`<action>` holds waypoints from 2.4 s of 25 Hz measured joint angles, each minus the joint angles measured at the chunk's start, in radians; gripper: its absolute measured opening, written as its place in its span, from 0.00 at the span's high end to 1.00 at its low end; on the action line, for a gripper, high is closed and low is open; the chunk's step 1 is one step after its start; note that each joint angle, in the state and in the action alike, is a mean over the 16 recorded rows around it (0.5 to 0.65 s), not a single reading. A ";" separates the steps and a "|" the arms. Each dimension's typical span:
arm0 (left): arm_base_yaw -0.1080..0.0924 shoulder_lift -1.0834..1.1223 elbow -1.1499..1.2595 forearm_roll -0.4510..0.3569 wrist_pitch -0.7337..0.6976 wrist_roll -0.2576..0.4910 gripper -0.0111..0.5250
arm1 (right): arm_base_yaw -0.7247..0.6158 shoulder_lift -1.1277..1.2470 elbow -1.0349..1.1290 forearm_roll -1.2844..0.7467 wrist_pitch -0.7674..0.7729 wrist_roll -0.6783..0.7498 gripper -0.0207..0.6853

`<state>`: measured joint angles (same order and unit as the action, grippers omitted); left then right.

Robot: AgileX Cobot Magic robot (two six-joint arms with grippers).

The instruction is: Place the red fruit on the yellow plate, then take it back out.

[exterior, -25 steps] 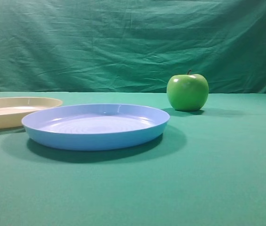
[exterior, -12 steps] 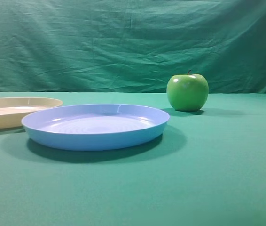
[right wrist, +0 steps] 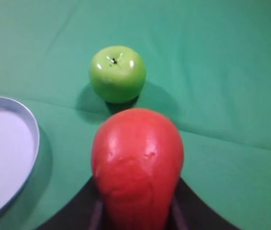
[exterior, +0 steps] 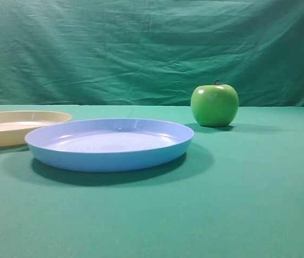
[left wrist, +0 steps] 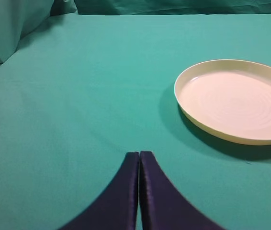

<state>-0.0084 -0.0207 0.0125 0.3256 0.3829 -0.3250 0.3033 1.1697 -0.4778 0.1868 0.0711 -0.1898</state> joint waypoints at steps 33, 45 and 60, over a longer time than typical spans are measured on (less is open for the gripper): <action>0.000 0.000 0.000 0.000 0.000 0.000 0.98 | 0.144 0.403 0.029 0.016 -0.257 -0.006 0.27; 0.000 0.000 0.000 0.000 0.000 0.000 0.98 | 0.144 0.148 0.027 0.031 -0.174 -0.012 0.23; 0.000 0.000 0.000 0.000 0.000 0.000 0.98 | 0.144 -0.430 -0.053 0.032 0.208 0.014 0.92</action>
<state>-0.0084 -0.0207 0.0125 0.3256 0.3829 -0.3250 0.4470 0.7400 -0.5313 0.2185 0.2793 -0.1753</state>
